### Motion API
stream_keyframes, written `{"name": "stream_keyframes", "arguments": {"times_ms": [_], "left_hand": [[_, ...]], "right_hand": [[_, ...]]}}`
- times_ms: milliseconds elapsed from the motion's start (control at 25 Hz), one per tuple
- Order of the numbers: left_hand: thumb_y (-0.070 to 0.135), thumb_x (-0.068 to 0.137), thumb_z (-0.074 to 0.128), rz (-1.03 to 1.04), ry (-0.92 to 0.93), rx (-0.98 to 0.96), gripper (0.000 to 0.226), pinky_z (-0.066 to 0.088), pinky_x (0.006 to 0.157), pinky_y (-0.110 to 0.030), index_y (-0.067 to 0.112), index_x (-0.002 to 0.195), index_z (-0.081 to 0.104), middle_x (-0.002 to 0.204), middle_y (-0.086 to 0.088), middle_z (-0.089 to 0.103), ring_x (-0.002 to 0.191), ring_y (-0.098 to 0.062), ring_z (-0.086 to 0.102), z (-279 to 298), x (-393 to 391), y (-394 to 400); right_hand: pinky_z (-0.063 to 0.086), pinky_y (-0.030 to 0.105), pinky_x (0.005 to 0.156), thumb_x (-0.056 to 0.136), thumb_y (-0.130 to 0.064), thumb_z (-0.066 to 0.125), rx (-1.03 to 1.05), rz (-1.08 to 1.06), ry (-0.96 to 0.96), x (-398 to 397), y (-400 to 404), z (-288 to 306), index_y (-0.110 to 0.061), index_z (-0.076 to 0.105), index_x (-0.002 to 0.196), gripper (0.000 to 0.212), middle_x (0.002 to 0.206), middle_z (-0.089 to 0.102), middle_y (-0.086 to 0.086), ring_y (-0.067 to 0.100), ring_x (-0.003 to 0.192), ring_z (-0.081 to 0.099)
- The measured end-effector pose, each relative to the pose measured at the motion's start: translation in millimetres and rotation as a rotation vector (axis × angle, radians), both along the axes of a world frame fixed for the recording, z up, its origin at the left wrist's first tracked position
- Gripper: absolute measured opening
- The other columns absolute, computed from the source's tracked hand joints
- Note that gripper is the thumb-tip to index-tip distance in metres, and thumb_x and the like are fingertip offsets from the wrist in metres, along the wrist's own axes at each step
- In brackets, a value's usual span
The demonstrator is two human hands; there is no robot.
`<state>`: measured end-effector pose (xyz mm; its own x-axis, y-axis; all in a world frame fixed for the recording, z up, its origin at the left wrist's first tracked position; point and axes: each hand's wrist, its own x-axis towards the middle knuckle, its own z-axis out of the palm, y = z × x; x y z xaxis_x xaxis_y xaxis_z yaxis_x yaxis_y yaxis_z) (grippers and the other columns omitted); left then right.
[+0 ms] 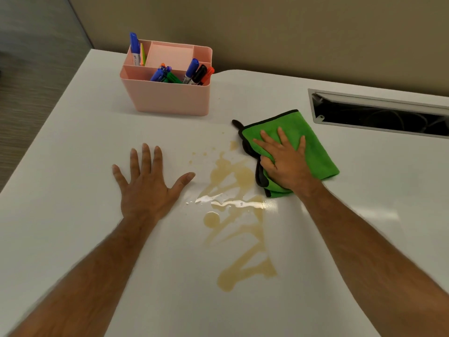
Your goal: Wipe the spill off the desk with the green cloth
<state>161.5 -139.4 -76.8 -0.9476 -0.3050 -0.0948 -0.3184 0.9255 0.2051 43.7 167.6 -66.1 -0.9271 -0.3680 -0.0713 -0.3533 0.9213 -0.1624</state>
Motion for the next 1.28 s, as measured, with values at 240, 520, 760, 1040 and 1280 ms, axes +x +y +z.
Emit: {"name": "stream_keyframes", "arguments": {"times_ms": [240,520,760,1040,1280], "left_hand": [[0.095,0.074,0.005,-0.003,-0.005,0.009,0.113,-0.006,0.120,-0.064,0.023,0.160,0.003,0.171,-0.001,-0.003,0.156,-0.024,-0.010,1,1,0],[0.096,0.074,0.005,-0.004,-0.006,0.019,0.113,-0.007,0.120,-0.064,0.023,0.160,0.003,0.171,-0.001,-0.003,0.156,-0.023,-0.011,3,1,0],[0.096,0.073,0.004,-0.005,-0.004,0.013,0.114,-0.008,0.120,-0.063,0.023,0.160,0.002,0.171,-0.001,-0.004,0.156,-0.023,-0.012,2,1,1],[0.095,0.074,0.005,-0.012,0.002,0.023,0.112,-0.007,0.121,-0.063,0.024,0.161,0.005,0.171,-0.001,-0.001,0.157,-0.024,-0.008,0,1,0],[0.086,0.079,-0.004,-0.136,0.044,0.004,0.097,0.009,0.123,-0.054,0.035,0.157,0.023,0.168,0.006,0.020,0.154,-0.024,0.017,3,-1,-38]], "right_hand": [[-0.008,0.072,0.112,0.089,-0.048,0.027,-0.023,0.090,0.035,71,5,-4,-0.043,0.034,0.148,0.059,0.161,0.025,-0.015,0.023,0.153,0.004],[0.003,0.076,0.111,0.092,-0.049,0.035,-0.001,0.029,0.081,161,16,-11,-0.043,0.030,0.149,0.058,0.160,0.024,-0.016,0.027,0.152,0.010],[0.008,0.079,0.108,0.093,-0.050,0.034,0.035,-0.210,0.084,216,-14,-14,-0.038,0.034,0.149,0.058,0.159,0.031,-0.009,0.033,0.150,0.017],[-0.005,0.080,0.106,0.092,-0.049,0.021,-0.005,-0.440,0.015,169,-62,-10,-0.034,0.029,0.153,0.063,0.164,0.021,-0.006,0.034,0.152,0.003],[-0.006,0.082,0.104,0.097,-0.045,0.025,-0.012,-0.488,0.021,98,-77,-3,-0.034,0.024,0.153,0.058,0.166,0.016,-0.005,0.035,0.152,-0.003]]}}
